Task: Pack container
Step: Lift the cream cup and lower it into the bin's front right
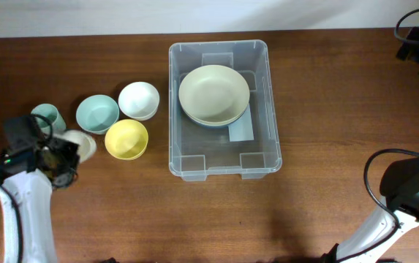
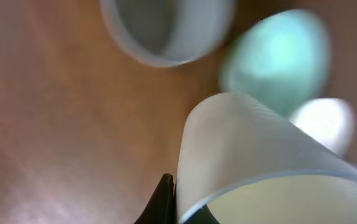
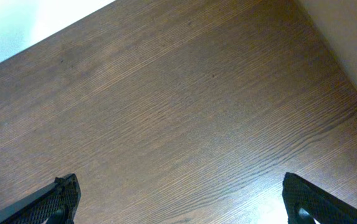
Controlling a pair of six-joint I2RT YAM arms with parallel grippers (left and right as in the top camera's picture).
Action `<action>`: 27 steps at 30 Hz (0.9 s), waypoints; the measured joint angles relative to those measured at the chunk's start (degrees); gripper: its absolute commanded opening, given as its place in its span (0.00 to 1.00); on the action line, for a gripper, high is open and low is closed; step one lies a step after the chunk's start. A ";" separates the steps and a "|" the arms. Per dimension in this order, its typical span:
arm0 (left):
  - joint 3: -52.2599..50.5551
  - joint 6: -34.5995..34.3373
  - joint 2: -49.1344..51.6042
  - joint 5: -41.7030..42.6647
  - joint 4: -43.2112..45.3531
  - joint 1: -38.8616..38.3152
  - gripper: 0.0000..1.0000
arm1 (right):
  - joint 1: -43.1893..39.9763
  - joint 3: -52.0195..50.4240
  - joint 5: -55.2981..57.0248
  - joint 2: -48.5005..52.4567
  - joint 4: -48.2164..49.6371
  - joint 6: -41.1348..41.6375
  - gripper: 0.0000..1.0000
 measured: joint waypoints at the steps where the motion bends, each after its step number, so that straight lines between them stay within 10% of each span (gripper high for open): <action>1: 2.23 0.00 -2.34 0.46 0.04 -0.50 0.01 | 0.00 0.02 0.00 0.00 -0.02 0.00 0.99; 15: 24.96 11.26 4.33 1.29 17.07 -29.81 0.00 | 0.00 0.02 -0.02 0.00 0.02 -0.02 0.99; 27: 46.25 36.39 36.22 -1.92 -1.42 -49.53 0.00 | 0.00 0.02 0.00 0.00 0.02 0.00 0.99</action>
